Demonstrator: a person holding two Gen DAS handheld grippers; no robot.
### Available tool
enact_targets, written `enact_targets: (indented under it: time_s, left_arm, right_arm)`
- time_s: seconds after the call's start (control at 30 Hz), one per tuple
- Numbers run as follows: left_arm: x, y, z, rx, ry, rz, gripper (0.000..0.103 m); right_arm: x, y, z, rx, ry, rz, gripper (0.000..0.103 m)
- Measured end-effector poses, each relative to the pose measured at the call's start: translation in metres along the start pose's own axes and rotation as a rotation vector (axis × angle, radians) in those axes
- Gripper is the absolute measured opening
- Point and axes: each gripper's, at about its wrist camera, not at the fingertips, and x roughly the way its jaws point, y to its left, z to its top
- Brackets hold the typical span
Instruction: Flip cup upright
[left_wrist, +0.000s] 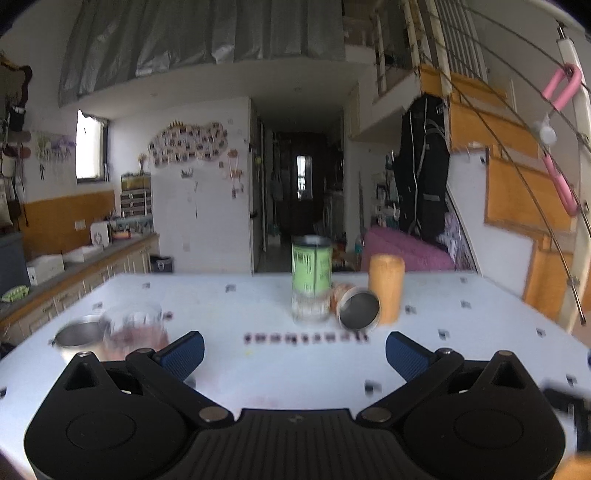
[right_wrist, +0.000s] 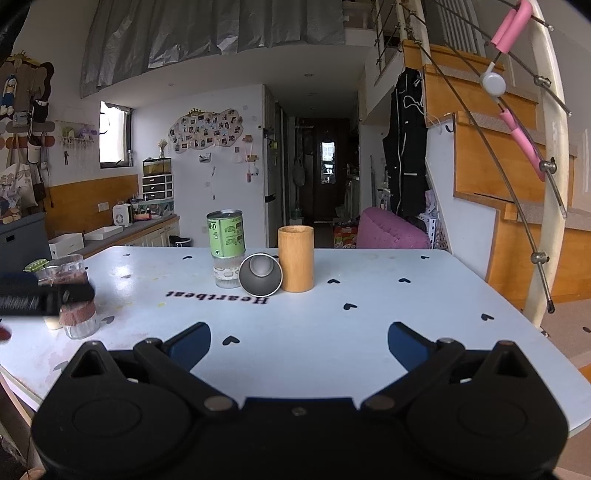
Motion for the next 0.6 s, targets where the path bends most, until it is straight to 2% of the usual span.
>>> enact_targets:
  time_s: [0.2, 0.4, 0.6]
  left_arm:
    - [0.049, -0.015, 0.027, 0.035, -0.046, -0.035, 0.103]
    - [0.124, -0.029, 0.049, 0.061, -0.002, -0.059, 0.103]
    - [0.207, -0.034, 0.063, 0.081, 0.036, -0.04, 0.103]
  right_arm:
    - [0.01, 0.003, -0.006, -0.012, 0.021, 0.019, 0.103]
    - [0.025, -0.003, -0.012, 0.002, 0.05, 0.012, 0.103]
    - [0.046, -0.017, -0.015, 0.032, 0.081, -0.008, 0.103]
